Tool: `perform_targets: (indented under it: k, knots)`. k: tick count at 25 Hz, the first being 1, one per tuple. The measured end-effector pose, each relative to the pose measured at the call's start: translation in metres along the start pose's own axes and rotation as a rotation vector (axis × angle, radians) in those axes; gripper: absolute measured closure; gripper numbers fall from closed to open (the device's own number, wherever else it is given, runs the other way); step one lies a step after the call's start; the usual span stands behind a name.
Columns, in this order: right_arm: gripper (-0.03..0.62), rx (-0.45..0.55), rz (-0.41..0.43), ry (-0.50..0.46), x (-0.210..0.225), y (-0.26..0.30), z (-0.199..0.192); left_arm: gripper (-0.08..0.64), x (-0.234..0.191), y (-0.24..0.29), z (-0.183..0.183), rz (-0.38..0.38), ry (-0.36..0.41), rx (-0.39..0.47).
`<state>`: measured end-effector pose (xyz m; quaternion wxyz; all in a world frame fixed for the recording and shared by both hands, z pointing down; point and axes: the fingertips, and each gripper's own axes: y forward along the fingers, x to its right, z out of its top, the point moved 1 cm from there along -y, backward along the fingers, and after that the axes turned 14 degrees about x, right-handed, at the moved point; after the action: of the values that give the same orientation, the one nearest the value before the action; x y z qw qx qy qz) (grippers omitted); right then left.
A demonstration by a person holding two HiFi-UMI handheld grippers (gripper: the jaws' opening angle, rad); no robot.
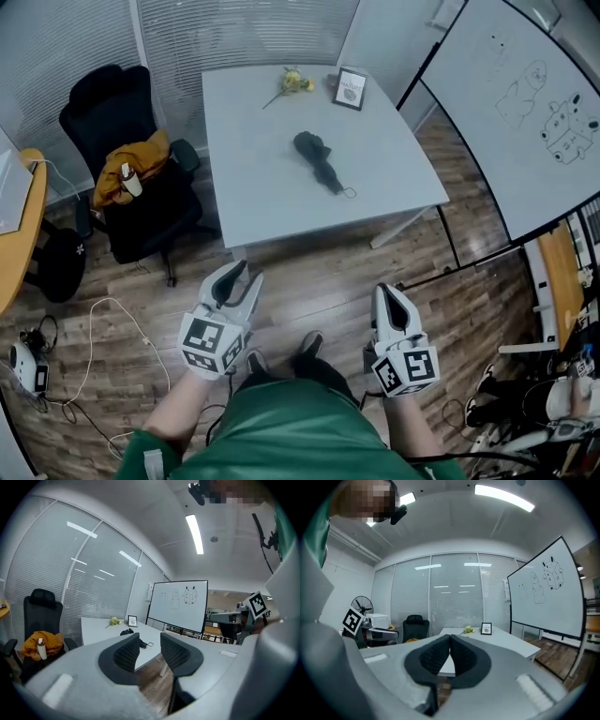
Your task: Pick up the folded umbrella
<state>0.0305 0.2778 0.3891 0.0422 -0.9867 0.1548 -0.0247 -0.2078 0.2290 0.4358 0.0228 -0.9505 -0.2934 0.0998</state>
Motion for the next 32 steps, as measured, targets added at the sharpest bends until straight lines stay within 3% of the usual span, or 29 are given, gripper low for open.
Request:
perform_targets:
  k: [4, 11, 32]
  knots:
    - [0.589, -0.018, 0.042, 0.016, 0.000, 0.020, -0.011, 0.410, -0.009, 0.008, 0.001, 0.019, 0.009, 0.001]
    - [0.589, 0.031, 0.123, 0.067, 0.014, 0.070, -0.016, 0.411, -0.024, 0.031, 0.015, 0.081, 0.089, 0.005]
    - [0.589, 0.007, 0.201, 0.149, 0.194, 0.186, -0.045, 0.411, 0.000, 0.213, 0.000, 0.204, 0.124, -0.044]
